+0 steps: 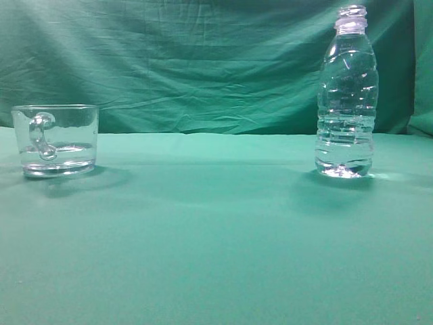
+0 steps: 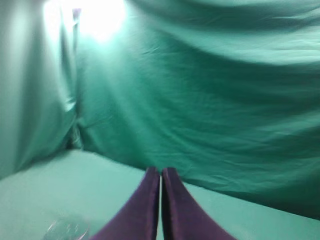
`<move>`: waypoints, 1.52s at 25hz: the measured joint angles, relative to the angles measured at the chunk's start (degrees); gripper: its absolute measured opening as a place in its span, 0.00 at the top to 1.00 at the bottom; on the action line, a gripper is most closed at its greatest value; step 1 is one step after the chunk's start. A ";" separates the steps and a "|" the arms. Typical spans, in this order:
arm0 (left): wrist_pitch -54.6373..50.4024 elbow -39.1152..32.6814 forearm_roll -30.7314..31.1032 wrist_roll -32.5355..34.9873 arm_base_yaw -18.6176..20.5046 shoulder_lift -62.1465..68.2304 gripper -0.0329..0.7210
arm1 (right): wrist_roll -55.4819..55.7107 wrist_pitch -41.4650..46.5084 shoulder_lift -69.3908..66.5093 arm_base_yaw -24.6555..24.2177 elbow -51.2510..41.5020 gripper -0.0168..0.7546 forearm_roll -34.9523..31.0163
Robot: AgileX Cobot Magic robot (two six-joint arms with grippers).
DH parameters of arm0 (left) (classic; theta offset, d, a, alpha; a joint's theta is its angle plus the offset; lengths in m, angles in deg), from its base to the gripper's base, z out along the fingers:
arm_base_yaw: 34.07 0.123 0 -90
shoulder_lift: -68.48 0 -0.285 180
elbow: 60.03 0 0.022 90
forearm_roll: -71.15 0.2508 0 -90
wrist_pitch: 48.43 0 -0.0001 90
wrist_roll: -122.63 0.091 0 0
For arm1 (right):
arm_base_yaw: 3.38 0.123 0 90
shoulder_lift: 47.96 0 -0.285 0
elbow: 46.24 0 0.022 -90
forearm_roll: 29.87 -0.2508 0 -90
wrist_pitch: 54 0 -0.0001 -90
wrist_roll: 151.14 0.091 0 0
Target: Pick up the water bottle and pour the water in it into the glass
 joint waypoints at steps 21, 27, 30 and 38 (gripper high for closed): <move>0.00 0.00 0.00 0.00 0.00 0.00 0.96 | -91.65 43.99 7.53 0.00 -8.06 0.98 -78.93; 0.00 0.00 0.00 0.00 0.00 0.00 0.96 | -95.36 43.91 18.57 0.00 -19.80 0.98 -86.39; 0.00 0.00 0.00 0.00 0.00 0.00 0.96 | -95.46 44.04 23.38 0.00 -26.24 0.98 -87.71; 0.00 0.00 0.00 0.00 0.00 0.00 0.96 | -95.46 44.78 28.37 0.00 -37.02 0.98 -91.99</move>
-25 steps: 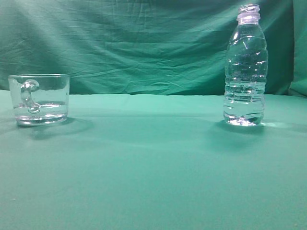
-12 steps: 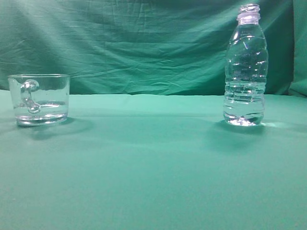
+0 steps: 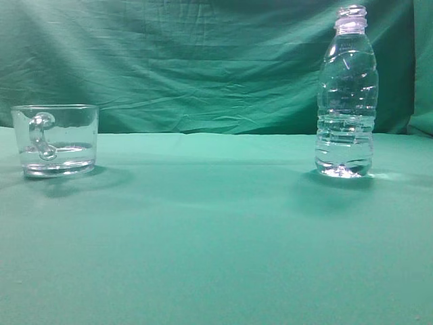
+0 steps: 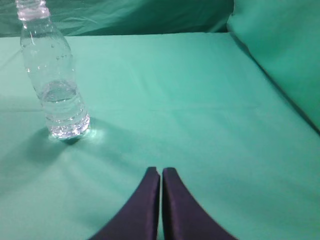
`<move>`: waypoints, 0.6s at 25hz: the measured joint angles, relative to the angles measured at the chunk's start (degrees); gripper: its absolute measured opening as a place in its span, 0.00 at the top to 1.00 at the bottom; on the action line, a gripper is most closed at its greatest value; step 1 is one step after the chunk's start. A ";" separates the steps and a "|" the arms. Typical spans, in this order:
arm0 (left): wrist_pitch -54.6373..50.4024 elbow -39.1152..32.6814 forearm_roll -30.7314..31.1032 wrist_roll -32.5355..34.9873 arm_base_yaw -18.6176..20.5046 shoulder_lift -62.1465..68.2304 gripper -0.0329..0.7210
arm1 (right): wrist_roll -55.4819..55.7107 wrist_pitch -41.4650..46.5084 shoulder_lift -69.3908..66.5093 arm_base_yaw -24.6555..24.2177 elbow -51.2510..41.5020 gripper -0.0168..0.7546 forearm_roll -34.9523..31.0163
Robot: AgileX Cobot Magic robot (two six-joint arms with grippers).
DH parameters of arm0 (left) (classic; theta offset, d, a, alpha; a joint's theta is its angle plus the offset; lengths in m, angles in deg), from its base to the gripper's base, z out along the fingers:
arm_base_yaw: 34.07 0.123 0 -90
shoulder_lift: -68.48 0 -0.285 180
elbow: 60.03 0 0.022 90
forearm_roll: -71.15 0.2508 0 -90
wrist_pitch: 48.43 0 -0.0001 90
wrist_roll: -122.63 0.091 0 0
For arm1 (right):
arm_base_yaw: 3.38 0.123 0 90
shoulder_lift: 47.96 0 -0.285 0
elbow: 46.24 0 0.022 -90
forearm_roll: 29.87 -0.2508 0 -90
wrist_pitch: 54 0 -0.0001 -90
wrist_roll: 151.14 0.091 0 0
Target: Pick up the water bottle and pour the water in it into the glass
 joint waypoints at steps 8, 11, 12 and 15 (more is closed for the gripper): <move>0.00 0.00 0.00 0.00 0.00 0.00 0.96 | -0.63 0.05 0.02 0.00 0.00 0.98 -1.28; 0.00 0.00 0.00 0.00 0.00 0.00 0.96 | -0.80 1.02 0.02 0.00 -0.12 0.98 -1.36; 0.00 0.00 0.00 0.00 0.00 0.00 0.96 | -0.80 1.02 0.02 0.00 -0.12 0.98 -1.36; 0.00 0.00 0.00 0.00 0.00 0.00 0.96 | -0.89 1.12 0.02 0.00 -0.12 0.98 -1.36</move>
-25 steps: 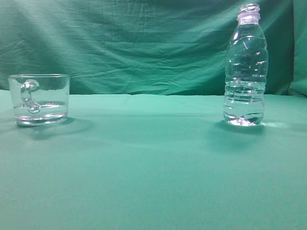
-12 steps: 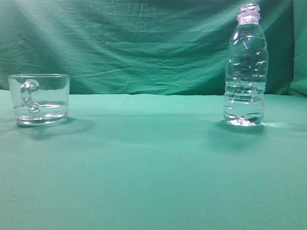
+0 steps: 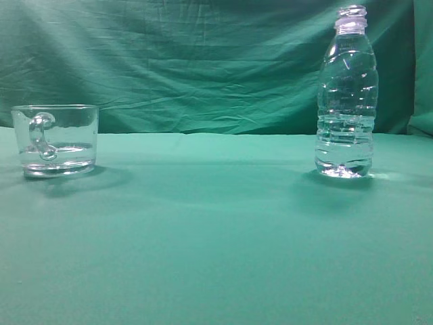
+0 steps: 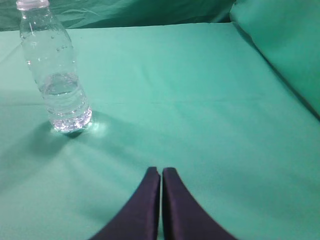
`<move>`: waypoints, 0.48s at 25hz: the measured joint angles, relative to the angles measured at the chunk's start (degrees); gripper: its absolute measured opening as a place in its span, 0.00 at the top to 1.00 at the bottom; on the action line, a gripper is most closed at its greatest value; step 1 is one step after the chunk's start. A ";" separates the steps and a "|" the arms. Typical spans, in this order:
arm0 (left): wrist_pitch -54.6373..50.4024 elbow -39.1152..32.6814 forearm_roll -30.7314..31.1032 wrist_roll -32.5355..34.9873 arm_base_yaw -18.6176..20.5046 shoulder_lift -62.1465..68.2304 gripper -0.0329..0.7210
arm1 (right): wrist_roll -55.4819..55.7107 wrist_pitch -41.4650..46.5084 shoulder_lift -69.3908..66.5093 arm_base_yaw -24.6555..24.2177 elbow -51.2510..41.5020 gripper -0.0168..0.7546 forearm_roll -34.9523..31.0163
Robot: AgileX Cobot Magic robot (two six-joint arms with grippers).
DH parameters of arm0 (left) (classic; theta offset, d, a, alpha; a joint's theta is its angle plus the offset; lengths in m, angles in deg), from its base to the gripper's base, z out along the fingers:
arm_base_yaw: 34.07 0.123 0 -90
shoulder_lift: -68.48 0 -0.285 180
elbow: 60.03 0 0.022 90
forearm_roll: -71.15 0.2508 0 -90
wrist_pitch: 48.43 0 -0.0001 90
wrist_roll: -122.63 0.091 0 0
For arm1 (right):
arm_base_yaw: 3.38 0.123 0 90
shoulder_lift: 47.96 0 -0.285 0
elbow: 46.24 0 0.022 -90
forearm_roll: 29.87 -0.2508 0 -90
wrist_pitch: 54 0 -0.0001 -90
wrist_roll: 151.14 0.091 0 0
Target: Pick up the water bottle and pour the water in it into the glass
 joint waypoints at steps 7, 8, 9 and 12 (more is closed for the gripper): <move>0.00 0.00 0.00 0.00 0.00 0.00 0.96 | 0.00 0.00 0.00 0.00 0.00 0.98 0.00; 0.00 0.00 0.00 0.00 0.00 0.00 0.96 | 0.00 0.00 0.00 0.00 0.00 0.98 0.00; 0.00 0.00 0.00 0.00 0.00 0.00 0.96 | 0.00 0.00 0.00 0.00 0.00 0.98 0.00; 0.00 0.00 0.00 0.00 0.00 0.00 0.96 | 0.00 0.00 0.00 0.00 0.00 0.98 0.00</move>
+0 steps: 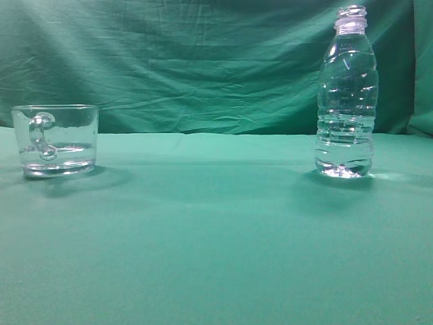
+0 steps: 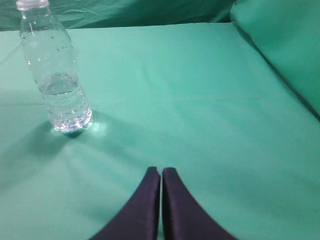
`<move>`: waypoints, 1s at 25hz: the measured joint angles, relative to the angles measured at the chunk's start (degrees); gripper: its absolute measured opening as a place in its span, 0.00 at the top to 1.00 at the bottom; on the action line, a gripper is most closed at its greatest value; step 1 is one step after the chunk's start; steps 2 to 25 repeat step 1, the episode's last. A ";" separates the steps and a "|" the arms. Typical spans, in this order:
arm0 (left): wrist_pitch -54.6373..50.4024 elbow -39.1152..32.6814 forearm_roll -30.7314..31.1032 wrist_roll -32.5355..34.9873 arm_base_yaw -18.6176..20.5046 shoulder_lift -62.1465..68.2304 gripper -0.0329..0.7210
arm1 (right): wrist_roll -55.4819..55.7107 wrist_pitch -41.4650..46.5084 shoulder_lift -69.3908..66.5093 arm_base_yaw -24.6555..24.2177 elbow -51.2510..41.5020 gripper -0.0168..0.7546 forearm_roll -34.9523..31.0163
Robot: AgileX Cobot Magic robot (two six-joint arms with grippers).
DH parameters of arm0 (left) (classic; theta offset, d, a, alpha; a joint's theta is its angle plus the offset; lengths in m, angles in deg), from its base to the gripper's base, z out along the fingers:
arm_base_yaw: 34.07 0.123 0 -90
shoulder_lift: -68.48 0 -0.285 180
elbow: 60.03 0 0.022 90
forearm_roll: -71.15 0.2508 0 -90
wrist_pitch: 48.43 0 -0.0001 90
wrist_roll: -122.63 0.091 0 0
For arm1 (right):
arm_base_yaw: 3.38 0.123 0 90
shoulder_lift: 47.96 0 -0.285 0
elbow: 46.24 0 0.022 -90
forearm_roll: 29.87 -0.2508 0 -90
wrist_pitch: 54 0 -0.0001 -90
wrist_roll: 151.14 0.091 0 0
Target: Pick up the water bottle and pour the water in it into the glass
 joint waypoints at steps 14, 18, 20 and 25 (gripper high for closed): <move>0.00 0.00 0.00 0.00 0.00 0.00 0.96 | 0.00 0.00 0.00 0.00 0.00 0.98 0.00; 0.00 0.00 0.00 0.00 0.00 0.00 0.96 | 0.00 0.00 0.00 0.00 0.00 0.98 0.00; 0.00 0.00 0.00 0.00 0.00 0.00 0.96 | 0.00 0.00 0.00 0.00 0.00 0.98 0.00; 0.00 0.00 0.00 0.00 0.00 0.00 0.96 | 0.00 0.00 0.00 0.00 0.00 0.98 0.00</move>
